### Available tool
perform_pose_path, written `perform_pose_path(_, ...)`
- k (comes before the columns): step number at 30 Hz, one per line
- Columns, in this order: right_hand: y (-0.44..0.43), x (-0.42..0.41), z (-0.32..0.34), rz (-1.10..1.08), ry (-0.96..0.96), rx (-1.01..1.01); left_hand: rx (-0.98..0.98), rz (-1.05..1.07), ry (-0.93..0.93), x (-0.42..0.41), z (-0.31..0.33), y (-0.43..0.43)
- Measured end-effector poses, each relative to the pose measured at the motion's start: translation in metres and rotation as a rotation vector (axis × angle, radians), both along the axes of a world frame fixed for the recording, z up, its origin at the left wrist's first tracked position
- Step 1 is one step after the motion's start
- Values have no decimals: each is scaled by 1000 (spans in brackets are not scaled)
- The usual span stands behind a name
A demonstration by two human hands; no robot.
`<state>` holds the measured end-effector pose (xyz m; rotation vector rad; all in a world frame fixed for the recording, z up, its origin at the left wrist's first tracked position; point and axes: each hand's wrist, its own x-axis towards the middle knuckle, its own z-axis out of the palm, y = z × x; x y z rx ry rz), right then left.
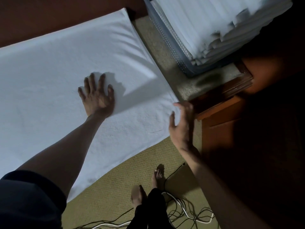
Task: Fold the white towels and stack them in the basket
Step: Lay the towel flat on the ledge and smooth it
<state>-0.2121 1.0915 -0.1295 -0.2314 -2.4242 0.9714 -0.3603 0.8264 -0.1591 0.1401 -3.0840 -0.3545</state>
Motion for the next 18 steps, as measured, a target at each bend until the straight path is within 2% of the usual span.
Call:
perform_pose_path(3, -44, -41, 2, 269, -71, 164, -8, -2, 1, -1, 0, -1)
perform_pose_path(8, -51, -86, -33, 485, -287, 461, -16, -7, -10, 0, 0, -1)
perform_pose_path(10, -29, -97, -38, 440, -326, 508, -14, -8, -13, -1, 0, 0)
perform_pose_path(14, -25, -125, -26, 203, -454, 420, -10, 7, -21, -1, 2, 1)
perform_pose_path(16, -44, -143, -14, 241, -391, 429, -2, 13, -21, -2, 2, 0)
perform_pose_path(18, -63, -166, -12, 377, -267, 459, -4, 17, -12, -2, 1, -1)
